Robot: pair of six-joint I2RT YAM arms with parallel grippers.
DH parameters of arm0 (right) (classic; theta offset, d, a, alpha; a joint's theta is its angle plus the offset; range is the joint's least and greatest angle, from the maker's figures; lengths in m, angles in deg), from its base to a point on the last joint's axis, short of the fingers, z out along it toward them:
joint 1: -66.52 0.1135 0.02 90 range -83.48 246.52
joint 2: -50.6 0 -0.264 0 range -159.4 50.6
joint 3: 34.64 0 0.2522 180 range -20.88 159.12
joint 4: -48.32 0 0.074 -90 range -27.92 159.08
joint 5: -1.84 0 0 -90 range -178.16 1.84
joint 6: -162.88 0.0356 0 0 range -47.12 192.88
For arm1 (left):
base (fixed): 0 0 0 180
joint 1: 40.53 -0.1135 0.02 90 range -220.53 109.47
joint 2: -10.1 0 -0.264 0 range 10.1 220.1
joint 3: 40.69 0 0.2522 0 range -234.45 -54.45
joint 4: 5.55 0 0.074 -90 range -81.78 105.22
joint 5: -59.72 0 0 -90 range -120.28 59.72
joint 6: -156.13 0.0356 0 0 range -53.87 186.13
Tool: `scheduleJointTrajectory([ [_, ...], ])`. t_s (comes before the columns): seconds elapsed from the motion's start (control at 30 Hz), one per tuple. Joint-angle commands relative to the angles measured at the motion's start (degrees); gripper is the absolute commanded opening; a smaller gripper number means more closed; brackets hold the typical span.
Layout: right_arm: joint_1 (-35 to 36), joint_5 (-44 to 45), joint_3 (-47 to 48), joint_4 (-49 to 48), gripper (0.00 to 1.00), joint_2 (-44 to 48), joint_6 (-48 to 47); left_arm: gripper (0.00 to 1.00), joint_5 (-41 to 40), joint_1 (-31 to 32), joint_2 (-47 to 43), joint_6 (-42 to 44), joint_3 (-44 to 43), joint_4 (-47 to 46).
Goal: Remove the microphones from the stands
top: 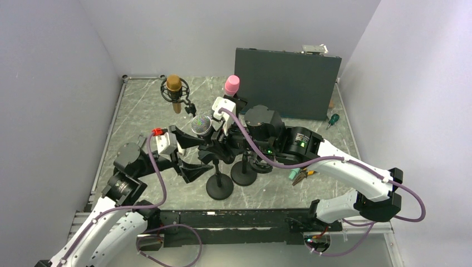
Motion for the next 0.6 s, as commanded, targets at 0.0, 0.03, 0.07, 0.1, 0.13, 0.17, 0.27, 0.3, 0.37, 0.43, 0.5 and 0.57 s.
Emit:
scheduleJointTrajectory([
  [0.0,0.74,-2.61,2.07,-1.28,0.28,-0.39,1.44,0.95,4.41,0.92,1.65,2.32,0.85,-6.31],
  [0.03,0.70,-2.74,2.13,-1.21,0.28,-0.40,1.52,0.95,4.23,1.00,1.77,2.45,1.00,-6.70],
  [0.07,0.67,-2.95,2.15,-1.26,0.28,-0.28,1.54,0.93,4.07,1.13,2.02,2.51,1.06,-6.95],
  [0.1,0.71,-3.16,2.03,-1.42,0.28,-0.18,1.61,0.90,4.06,1.27,2.29,2.45,1.09,-7.25],
  [0.13,0.72,-3.28,2.00,-1.53,0.27,-0.09,1.64,0.87,4.09,1.42,2.38,2.27,1.23,-7.61],
  [0.17,0.79,-3.24,1.91,-1.55,0.27,0.06,1.62,0.85,4.11,1.59,2.53,2.05,1.53,-7.85],
  [0.27,0.78,-3.03,1.74,-1.57,0.26,0.36,1.64,0.75,3.50,2.09,2.47,2.19,2.11,-7.11],
  [0.3,0.80,-3.02,1.52,-1.65,0.25,0.48,1.70,0.71,3.04,2.22,2.32,2.44,2.22,-6.47],
  [0.37,0.78,-3.23,1.24,-1.89,0.24,0.56,1.82,0.66,2.29,2.36,1.98,2.70,2.46,-5.64],
  [0.43,0.82,-3.29,1.19,-2.03,0.23,0.48,1.83,0.60,1.74,2.45,1.66,2.96,2.60,-4.88],
  [0.5,0.74,-3.34,1.26,-2.14,0.21,0.43,1.81,0.55,1.14,2.53,1.39,3.54,2.61,-3.57],
  [0.57,0.80,-3.46,1.35,-2.25,0.20,0.32,1.77,0.48,0.43,2.54,1.43,4.46,2.67,-1.87],
])
